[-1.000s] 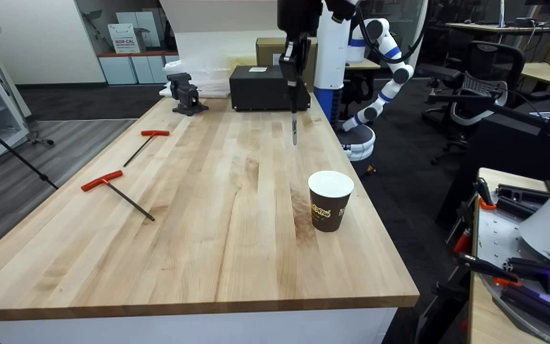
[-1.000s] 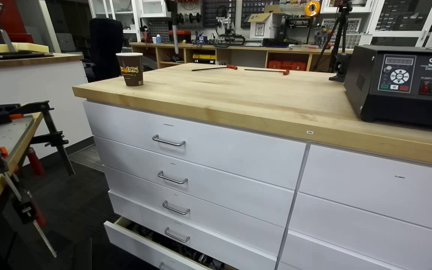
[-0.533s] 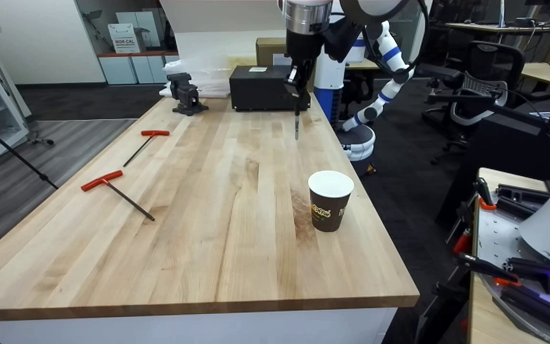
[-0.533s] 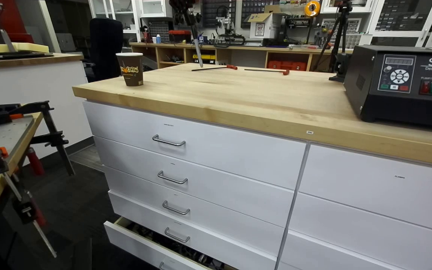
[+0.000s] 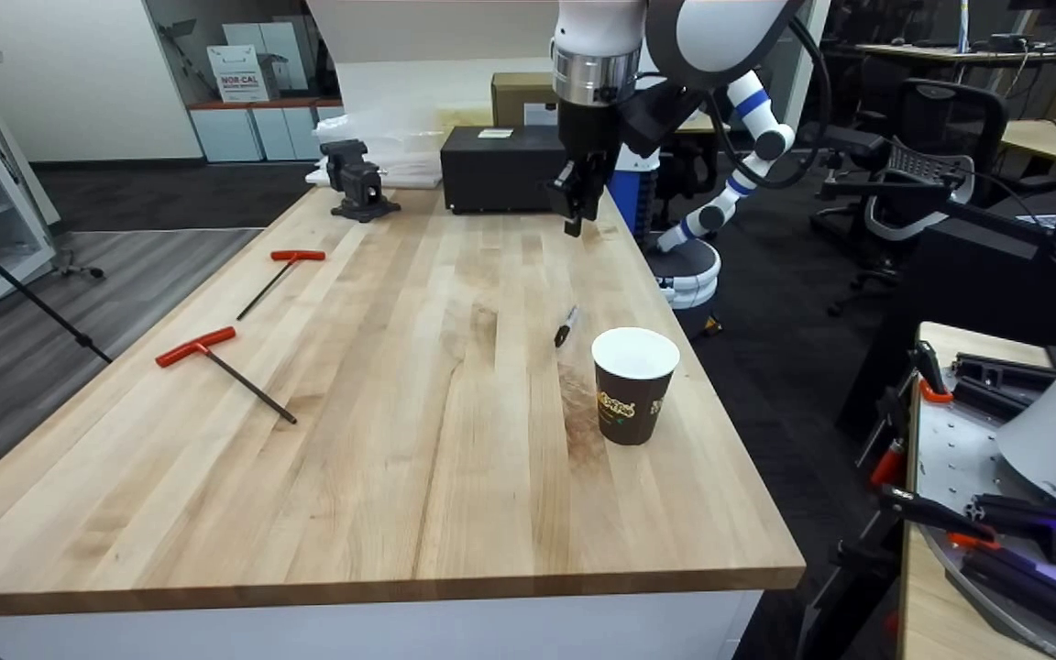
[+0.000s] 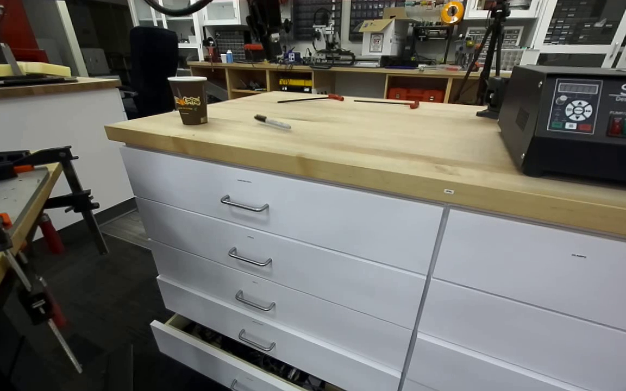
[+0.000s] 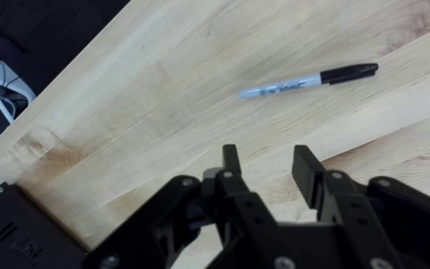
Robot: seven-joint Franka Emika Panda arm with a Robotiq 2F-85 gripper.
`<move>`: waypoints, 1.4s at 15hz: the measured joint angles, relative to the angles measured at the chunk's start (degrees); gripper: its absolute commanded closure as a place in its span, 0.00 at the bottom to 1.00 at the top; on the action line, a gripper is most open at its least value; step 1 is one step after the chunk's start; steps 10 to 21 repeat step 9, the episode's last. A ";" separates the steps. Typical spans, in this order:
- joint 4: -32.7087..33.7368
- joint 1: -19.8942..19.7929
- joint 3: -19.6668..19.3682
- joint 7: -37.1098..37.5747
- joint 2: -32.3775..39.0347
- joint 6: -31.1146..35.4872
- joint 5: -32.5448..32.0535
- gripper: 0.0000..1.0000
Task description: Remove the pen in the black cup and put it on the table
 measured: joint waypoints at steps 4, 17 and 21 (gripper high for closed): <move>-0.30 0.16 1.30 -2.73 -0.90 -0.02 9.10 0.26; -1.58 0.20 2.08 -3.87 -3.54 -0.09 12.43 0.07; -1.58 0.20 2.08 -3.87 -3.54 -0.09 12.43 0.07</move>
